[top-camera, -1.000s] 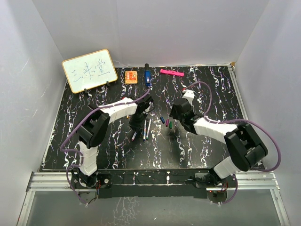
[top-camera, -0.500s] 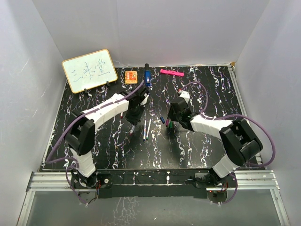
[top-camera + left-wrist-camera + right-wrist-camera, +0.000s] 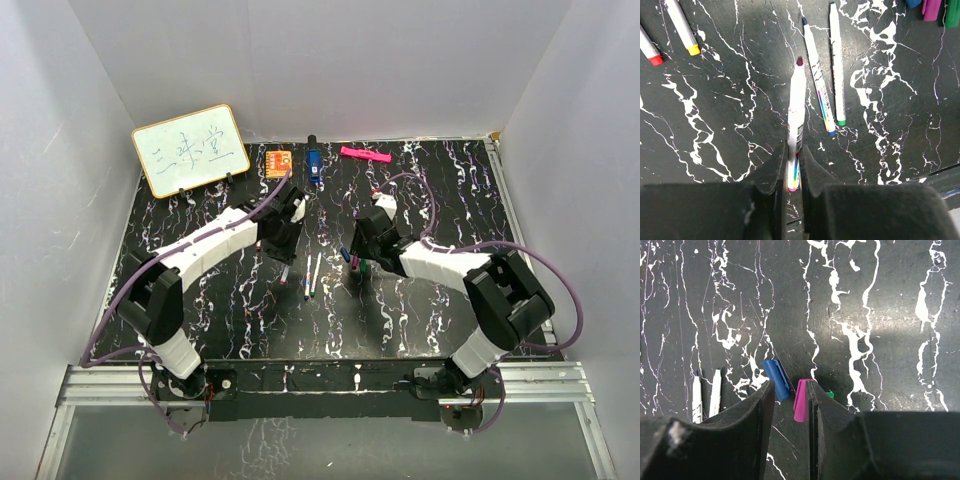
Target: Insert the pens into the pen caps
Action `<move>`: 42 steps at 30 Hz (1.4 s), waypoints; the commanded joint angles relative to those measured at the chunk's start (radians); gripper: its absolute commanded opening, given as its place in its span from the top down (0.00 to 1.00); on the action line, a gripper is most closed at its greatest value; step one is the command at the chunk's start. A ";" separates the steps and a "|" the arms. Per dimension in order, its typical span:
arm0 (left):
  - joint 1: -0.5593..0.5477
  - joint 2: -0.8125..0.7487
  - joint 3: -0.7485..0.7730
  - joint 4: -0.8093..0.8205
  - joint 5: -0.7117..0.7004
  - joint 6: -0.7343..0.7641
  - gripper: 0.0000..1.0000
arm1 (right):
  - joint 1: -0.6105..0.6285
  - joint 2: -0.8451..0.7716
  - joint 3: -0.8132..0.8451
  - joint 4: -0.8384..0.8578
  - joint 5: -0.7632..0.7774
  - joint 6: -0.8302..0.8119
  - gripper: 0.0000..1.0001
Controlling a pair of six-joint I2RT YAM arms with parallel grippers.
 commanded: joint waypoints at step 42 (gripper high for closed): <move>0.060 -0.104 -0.117 0.099 0.083 -0.023 1.00 | 0.087 0.145 0.146 -0.151 0.158 0.094 0.71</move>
